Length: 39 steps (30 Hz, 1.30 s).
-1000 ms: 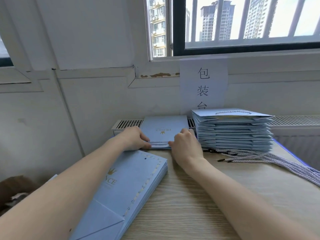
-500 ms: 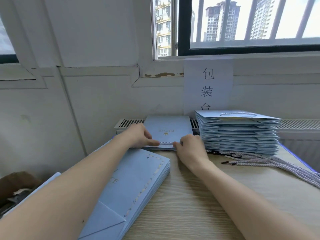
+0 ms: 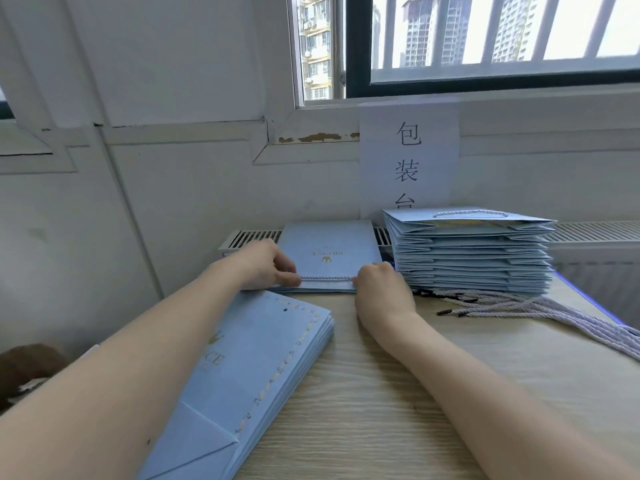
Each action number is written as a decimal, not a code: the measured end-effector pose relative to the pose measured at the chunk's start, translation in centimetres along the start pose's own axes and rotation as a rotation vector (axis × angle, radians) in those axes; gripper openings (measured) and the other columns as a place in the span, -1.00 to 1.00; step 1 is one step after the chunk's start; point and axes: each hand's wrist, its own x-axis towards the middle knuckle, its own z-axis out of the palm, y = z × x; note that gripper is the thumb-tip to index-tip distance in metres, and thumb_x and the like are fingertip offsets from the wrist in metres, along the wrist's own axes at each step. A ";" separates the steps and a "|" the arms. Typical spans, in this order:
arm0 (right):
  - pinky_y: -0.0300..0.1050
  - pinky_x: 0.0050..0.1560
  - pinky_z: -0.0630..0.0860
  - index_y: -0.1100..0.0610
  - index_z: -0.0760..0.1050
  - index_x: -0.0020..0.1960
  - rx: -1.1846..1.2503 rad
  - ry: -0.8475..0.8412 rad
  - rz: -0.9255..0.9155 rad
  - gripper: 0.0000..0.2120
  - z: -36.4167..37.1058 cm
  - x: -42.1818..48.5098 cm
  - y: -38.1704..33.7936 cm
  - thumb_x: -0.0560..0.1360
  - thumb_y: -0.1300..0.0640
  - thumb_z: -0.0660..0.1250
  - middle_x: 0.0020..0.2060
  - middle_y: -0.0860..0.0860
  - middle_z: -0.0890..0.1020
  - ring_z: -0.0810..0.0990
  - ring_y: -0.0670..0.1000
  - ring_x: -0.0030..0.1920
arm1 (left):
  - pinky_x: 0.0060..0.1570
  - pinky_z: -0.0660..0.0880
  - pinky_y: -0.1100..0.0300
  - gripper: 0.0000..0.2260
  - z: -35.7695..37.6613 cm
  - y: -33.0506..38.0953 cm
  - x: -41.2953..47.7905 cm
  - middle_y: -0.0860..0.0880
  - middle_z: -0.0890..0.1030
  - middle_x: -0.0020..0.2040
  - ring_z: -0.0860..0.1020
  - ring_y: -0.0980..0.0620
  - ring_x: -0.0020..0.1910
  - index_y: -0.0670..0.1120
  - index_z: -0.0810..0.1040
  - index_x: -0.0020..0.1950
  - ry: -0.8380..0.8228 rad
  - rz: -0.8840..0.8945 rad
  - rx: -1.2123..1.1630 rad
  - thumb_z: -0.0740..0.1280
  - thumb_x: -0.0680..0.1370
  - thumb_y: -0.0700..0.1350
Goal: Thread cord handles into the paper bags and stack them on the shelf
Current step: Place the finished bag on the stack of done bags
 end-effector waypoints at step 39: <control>-0.04 -0.17 0.35 0.11 0.39 -0.08 -0.117 -0.027 -0.023 -0.76 -0.8 -0.4 -2.2 0.68 -0.02 0.19 -0.17 0.06 0.41 0.54 0.17 0.00 | 0.03 0.56 0.04 -0.61 3.1 1.0 -0.2 0.04 0.62 -0.13 0.57 0.03 -0.03 0.04 0.63 -0.23 0.304 -0.077 -0.033 0.55 0.25 0.32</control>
